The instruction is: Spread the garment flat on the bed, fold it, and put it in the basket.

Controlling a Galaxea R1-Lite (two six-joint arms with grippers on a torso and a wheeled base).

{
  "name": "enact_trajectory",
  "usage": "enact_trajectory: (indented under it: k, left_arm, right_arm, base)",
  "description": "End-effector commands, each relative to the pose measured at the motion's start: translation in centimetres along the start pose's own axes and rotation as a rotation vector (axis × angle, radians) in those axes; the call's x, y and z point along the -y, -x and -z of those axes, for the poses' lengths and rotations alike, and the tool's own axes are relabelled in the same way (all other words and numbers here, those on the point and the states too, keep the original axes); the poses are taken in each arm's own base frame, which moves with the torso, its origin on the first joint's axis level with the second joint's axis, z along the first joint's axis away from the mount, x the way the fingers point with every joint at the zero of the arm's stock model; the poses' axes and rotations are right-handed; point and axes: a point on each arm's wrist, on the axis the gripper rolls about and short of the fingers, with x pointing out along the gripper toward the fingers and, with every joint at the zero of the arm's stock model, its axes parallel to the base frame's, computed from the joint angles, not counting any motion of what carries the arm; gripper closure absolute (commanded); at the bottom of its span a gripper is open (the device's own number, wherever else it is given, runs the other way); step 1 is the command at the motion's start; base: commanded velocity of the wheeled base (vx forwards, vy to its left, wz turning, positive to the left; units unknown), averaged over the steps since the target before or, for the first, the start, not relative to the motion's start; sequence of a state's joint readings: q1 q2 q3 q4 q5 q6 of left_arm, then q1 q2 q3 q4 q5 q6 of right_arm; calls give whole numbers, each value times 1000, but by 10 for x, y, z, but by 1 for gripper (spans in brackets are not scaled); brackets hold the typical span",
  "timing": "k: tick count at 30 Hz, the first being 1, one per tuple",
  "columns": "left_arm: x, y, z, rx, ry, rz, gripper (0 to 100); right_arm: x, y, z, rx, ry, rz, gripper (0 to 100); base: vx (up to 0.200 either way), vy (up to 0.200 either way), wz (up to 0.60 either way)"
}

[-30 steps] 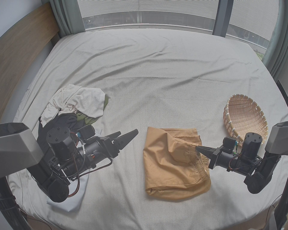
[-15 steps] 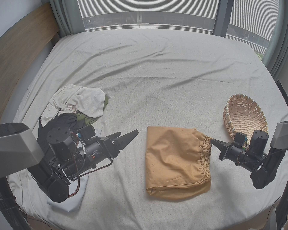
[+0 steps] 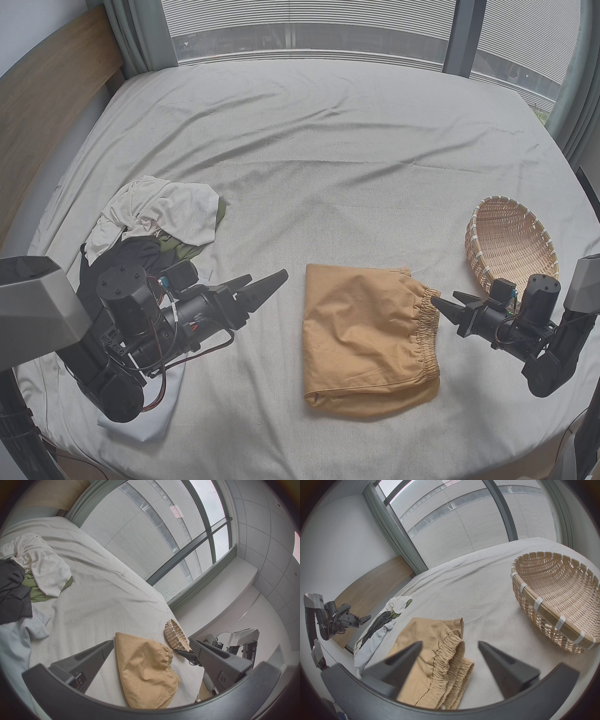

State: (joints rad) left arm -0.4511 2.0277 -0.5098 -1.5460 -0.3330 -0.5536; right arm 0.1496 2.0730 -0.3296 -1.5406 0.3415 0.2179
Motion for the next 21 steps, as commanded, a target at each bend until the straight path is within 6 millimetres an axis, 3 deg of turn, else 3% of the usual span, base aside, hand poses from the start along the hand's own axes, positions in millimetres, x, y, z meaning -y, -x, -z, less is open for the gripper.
enact_trajectory:
  k: [1,9,21]
  left_arm:
    - [1,0,-1,5,-2,3,0]
    - [3,1,-3,10,-4,6,0]
    - [3,2,-5,16,-6,6,0]
  right_arm:
    - [-7,20,9,-55,-18,5,0]
    - [-14,43,28,-161,-57,15,0]
    - [-13,52,47,-264,-113,44,0]
  base:
    - [0,0,0]
    - [0,0,0]
    - [0,0,0]
